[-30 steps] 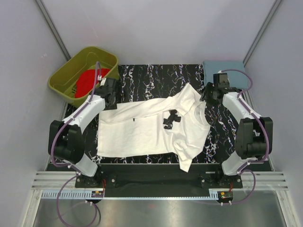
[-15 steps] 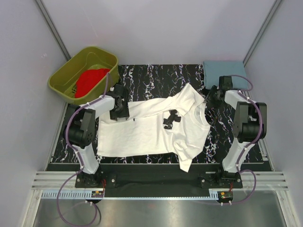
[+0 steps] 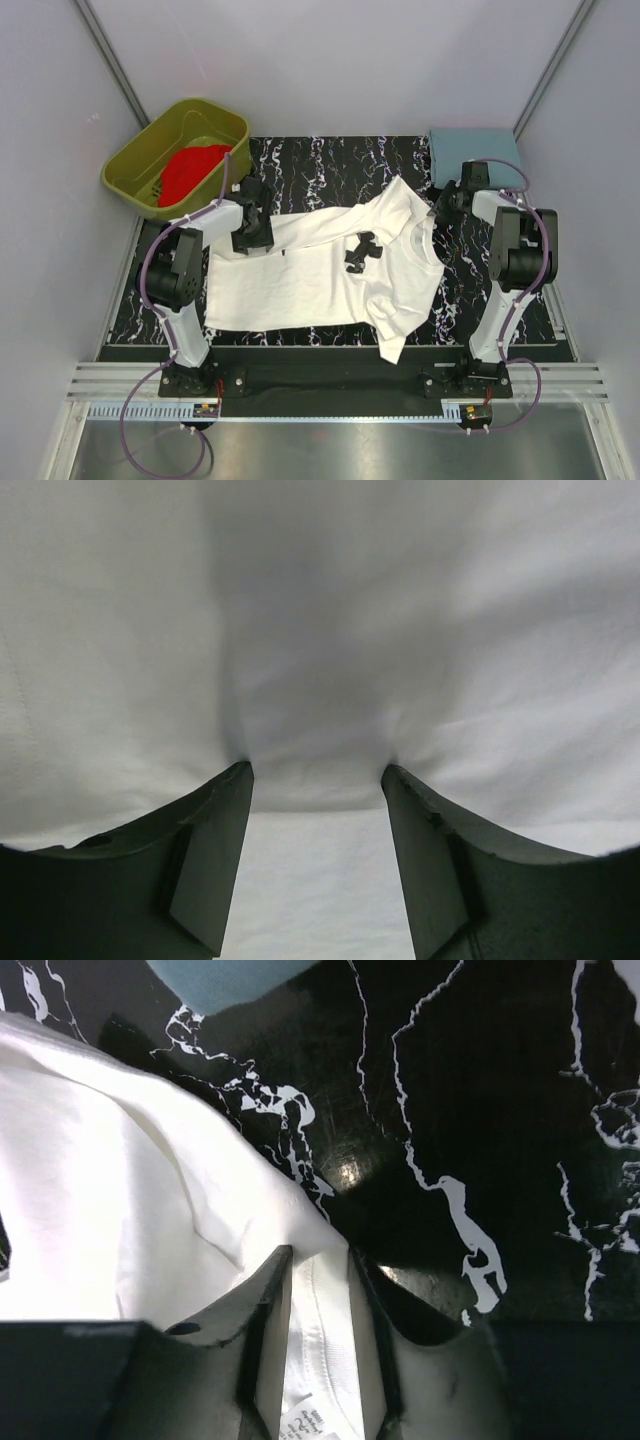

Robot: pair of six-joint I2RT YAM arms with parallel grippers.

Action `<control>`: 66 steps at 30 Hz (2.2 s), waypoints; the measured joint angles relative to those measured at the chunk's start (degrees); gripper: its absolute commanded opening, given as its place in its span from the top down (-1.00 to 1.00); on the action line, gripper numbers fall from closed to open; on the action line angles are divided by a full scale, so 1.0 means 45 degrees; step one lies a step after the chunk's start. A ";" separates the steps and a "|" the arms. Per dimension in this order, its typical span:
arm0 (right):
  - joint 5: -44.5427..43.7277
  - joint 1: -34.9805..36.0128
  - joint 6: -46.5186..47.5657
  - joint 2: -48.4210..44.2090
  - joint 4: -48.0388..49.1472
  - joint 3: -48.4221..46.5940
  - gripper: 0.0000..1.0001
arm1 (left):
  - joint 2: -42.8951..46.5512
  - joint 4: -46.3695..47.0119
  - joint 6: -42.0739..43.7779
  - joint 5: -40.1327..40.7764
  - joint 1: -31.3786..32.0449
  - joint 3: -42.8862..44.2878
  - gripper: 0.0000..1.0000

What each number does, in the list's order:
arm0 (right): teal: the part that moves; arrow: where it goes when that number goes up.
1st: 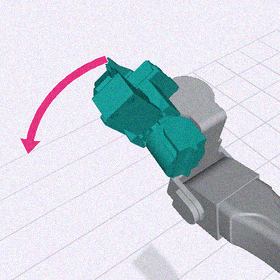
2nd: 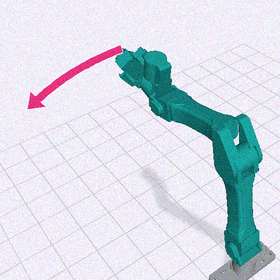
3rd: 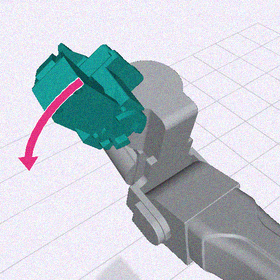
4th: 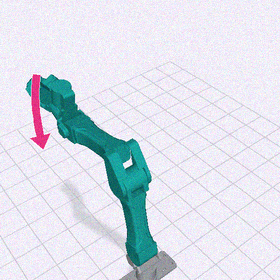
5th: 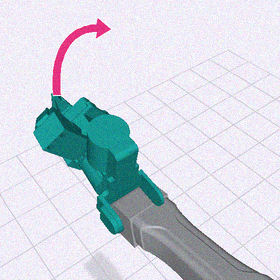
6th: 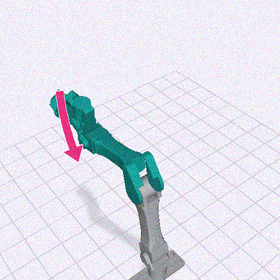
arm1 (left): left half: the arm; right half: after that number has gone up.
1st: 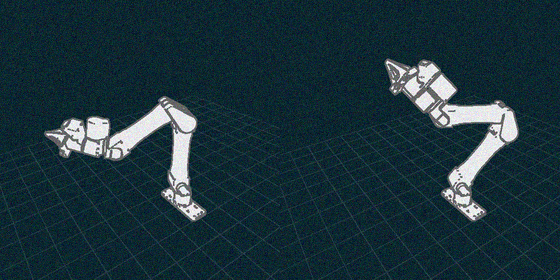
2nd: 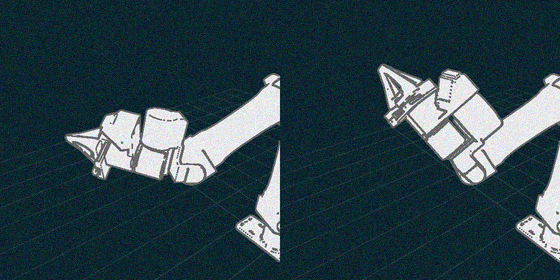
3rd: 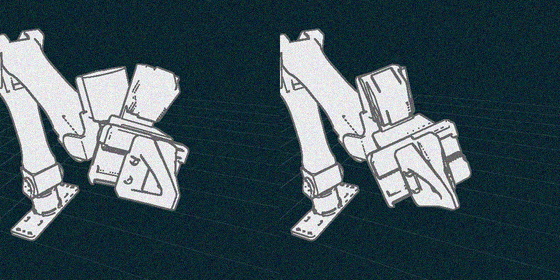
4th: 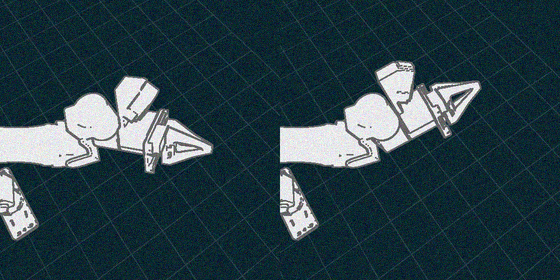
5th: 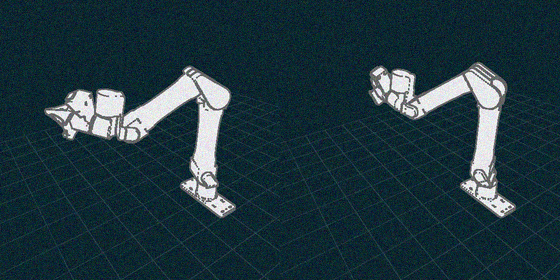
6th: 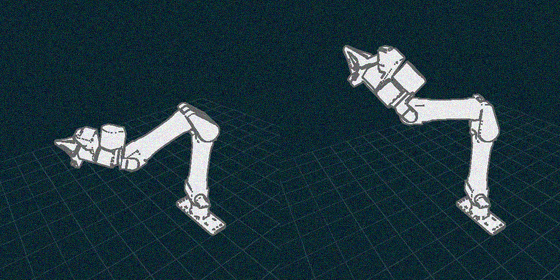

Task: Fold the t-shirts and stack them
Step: Fold the tshirt

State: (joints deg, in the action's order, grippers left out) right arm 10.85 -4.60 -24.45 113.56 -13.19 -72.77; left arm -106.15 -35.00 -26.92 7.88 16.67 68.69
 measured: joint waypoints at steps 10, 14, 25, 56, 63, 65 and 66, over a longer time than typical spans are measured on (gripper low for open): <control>-0.0976 -0.0461 -0.0068 0.0039 -0.1205 -0.0301 1.00 | -0.0024 -0.0005 -0.0257 0.0083 -0.0005 0.0019 -0.29; -0.1802 -0.0602 -0.0063 -0.0461 -0.1812 -0.0165 1.00 | -0.0058 -0.0029 -0.0369 0.0107 -0.0015 0.0068 -0.29; -0.2778 -0.0729 -0.0102 -0.1059 -0.2696 -0.0126 0.62 | -0.0214 -0.0097 -0.0384 -0.0544 -0.0068 0.0442 -0.47; 0.0005 0.1593 -0.1307 -0.5081 -0.1647 0.3274 0.01 | 0.3677 -0.0180 0.0976 -0.1166 -0.3283 -0.2302 -0.55; -0.0049 0.2599 -0.3002 -0.4561 -0.1307 0.3439 0.01 | 0.3662 0.0782 0.0393 -0.1287 -0.3283 -0.2365 -0.30; -0.0209 0.2696 -0.3526 -0.4352 -0.1297 0.3492 0.01 | 0.3623 0.0952 0.0267 -0.1277 -0.3283 -0.2380 -0.30; -0.0296 0.2715 -0.3779 -0.4313 -0.1229 0.3594 0.02 | 0.3589 0.1059 0.0204 -0.1277 -0.3283 -0.2395 -0.29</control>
State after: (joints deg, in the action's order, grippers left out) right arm 9.52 7.62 -41.45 94.15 -18.72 -56.60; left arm -90.00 -30.24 -26.00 2.13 1.89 57.91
